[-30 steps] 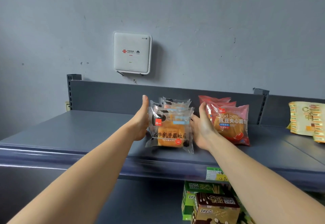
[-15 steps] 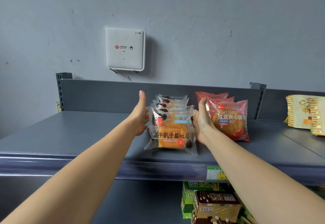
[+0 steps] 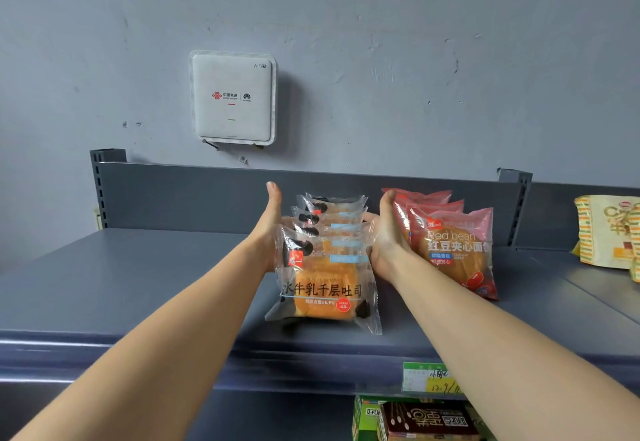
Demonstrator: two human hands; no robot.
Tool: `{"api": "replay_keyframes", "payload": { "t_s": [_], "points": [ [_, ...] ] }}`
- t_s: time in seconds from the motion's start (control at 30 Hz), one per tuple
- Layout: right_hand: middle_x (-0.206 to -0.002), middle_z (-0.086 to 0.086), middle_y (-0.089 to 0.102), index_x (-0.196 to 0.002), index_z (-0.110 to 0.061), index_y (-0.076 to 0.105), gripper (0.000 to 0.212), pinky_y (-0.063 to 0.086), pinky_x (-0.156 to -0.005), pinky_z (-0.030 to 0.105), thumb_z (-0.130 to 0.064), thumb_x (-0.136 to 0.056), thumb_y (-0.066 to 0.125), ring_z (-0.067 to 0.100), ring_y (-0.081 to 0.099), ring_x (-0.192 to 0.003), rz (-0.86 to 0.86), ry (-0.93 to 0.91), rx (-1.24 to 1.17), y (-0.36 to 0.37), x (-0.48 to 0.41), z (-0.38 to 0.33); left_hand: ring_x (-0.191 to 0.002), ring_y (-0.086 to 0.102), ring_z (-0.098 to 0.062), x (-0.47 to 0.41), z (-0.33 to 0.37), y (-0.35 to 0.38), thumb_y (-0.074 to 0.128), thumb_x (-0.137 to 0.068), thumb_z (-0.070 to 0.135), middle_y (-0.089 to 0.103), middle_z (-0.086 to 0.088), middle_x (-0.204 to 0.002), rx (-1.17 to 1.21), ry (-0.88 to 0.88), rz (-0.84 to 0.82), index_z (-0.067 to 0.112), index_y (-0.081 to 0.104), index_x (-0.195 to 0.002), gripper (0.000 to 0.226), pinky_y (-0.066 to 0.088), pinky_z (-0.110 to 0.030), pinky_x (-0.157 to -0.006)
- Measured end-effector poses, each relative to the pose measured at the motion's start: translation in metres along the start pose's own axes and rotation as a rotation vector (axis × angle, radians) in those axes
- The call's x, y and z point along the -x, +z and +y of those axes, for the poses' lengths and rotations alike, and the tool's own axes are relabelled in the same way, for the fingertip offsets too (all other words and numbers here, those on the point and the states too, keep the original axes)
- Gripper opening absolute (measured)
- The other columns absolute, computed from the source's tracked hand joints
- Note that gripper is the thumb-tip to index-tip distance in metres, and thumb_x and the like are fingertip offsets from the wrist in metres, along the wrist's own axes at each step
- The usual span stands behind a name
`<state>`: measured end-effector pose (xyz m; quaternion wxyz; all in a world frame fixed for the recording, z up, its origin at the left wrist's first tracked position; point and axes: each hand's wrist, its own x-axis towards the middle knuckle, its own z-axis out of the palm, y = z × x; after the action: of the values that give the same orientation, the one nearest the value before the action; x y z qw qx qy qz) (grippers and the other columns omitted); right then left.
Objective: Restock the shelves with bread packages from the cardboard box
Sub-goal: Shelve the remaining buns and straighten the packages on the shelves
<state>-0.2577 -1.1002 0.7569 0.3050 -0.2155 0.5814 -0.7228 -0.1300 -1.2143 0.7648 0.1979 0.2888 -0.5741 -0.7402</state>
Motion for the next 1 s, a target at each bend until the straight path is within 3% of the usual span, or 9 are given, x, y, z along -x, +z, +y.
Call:
{"api": "replay_keyframes", "payload": {
  "t_s": [0.17, 0.37, 0.5, 0.6, 0.67, 0.77, 0.83, 0.9, 1.0],
  "points": [
    [-0.142, 0.012, 0.05, -0.144, -0.014, 0.04, 0.087, 0.04, -0.103, 0.046, -0.077, -0.086, 0.021, 0.033, 0.05, -0.129, 0.109, 0.044, -0.015, -0.003, -0.014, -0.002, -0.071, 0.066, -0.035, -0.01, 0.007, -0.004, 0.014, -0.079, 0.084, 0.066, -0.019, -0.086, 0.002, 0.025, 0.093, 0.001, 0.054, -0.123, 0.102, 0.052, -0.041, -0.054],
    [-0.122, 0.019, 0.064, -0.128, -0.013, 0.058, 0.097, 0.045, -0.1, 0.053, -0.086, -0.078, 0.018, 0.037, 0.061, -0.113, 0.015, 0.13, -0.076, 0.005, -0.036, 0.001, -0.065, 0.058, -0.027, -0.016, 0.012, 0.006, 0.01, -0.09, 0.07, 0.062, -0.008, -0.062, -0.103, 0.106, 0.113, 0.008, 0.034, -0.145, 0.086, 0.047, -0.041, -0.062],
    [-0.096, 0.015, 0.068, -0.106, -0.012, 0.065, 0.088, 0.052, -0.076, 0.044, -0.079, -0.085, 0.013, 0.03, 0.064, -0.088, -0.063, 0.112, -0.032, 0.003, -0.039, 0.0, -0.066, 0.059, -0.024, -0.015, 0.016, 0.012, 0.006, -0.093, 0.065, 0.065, -0.016, -0.094, -0.132, 0.174, 0.089, 0.013, 0.029, -0.148, 0.079, 0.048, -0.037, -0.062],
    [-0.081, 0.01, 0.065, -0.097, -0.014, 0.065, 0.079, 0.049, -0.062, 0.037, -0.071, -0.091, 0.011, 0.024, 0.061, -0.075, -0.104, 0.084, -0.002, -0.002, -0.04, 0.001, -0.055, 0.069, -0.024, -0.019, 0.015, 0.009, 0.006, -0.089, 0.071, 0.068, -0.012, -0.091, -0.085, 0.146, 0.065, 0.011, 0.059, -0.117, 0.085, 0.053, -0.028, -0.046],
    [-0.075, 0.009, 0.066, -0.091, -0.013, 0.064, 0.078, 0.05, -0.059, 0.035, -0.069, -0.093, 0.009, 0.022, 0.06, -0.071, -0.102, 0.093, -0.008, -0.002, -0.043, 0.001, -0.05, 0.069, -0.019, -0.017, 0.012, 0.009, 0.007, -0.087, 0.073, 0.067, -0.009, -0.084, -0.072, 0.136, 0.057, 0.01, 0.062, -0.104, 0.085, 0.052, -0.025, -0.039],
    [-0.068, 0.01, 0.072, -0.091, -0.01, 0.065, 0.086, 0.052, -0.059, 0.036, -0.075, -0.089, 0.008, 0.027, 0.064, -0.076, -0.138, 0.121, -0.056, 0.001, -0.042, 0.003, -0.055, 0.07, -0.019, -0.015, 0.011, 0.009, 0.006, -0.088, 0.073, 0.066, -0.012, -0.108, -0.107, 0.122, 0.063, 0.015, 0.06, -0.114, 0.083, 0.052, -0.025, -0.044],
    [-0.08, 0.014, 0.072, -0.091, -0.01, 0.067, 0.089, 0.051, -0.067, 0.041, -0.078, -0.086, 0.01, 0.031, 0.064, -0.082, -0.149, 0.127, -0.098, 0.003, -0.041, 0.003, -0.081, 0.07, -0.029, -0.009, 0.014, 0.013, 0.005, -0.092, 0.066, 0.055, -0.02, -0.133, -0.154, 0.155, 0.091, 0.017, 0.049, -0.133, 0.077, 0.05, -0.028, -0.059],
    [-0.09, 0.017, 0.068, -0.092, -0.009, 0.067, 0.091, 0.05, -0.073, 0.046, -0.081, -0.083, 0.012, 0.034, 0.064, -0.086, -0.123, 0.13, -0.123, 0.003, -0.042, 0.002, -0.094, 0.068, -0.03, -0.007, 0.015, 0.014, 0.006, -0.095, 0.062, 0.054, -0.02, -0.135, -0.158, 0.168, 0.104, 0.016, 0.047, -0.135, 0.073, 0.047, -0.029, -0.064],
    [-0.094, 0.02, 0.068, -0.098, -0.008, 0.067, 0.094, 0.049, -0.08, 0.052, -0.084, -0.08, 0.015, 0.037, 0.064, -0.088, -0.099, 0.133, -0.133, 0.002, -0.036, -0.002, -0.043, 0.065, -0.012, 0.0, 0.017, 0.01, 0.011, -0.093, 0.065, 0.065, -0.014, -0.106, -0.172, 0.161, 0.145, 0.014, 0.045, -0.135, 0.074, 0.048, -0.02, -0.037]
  ]
}}
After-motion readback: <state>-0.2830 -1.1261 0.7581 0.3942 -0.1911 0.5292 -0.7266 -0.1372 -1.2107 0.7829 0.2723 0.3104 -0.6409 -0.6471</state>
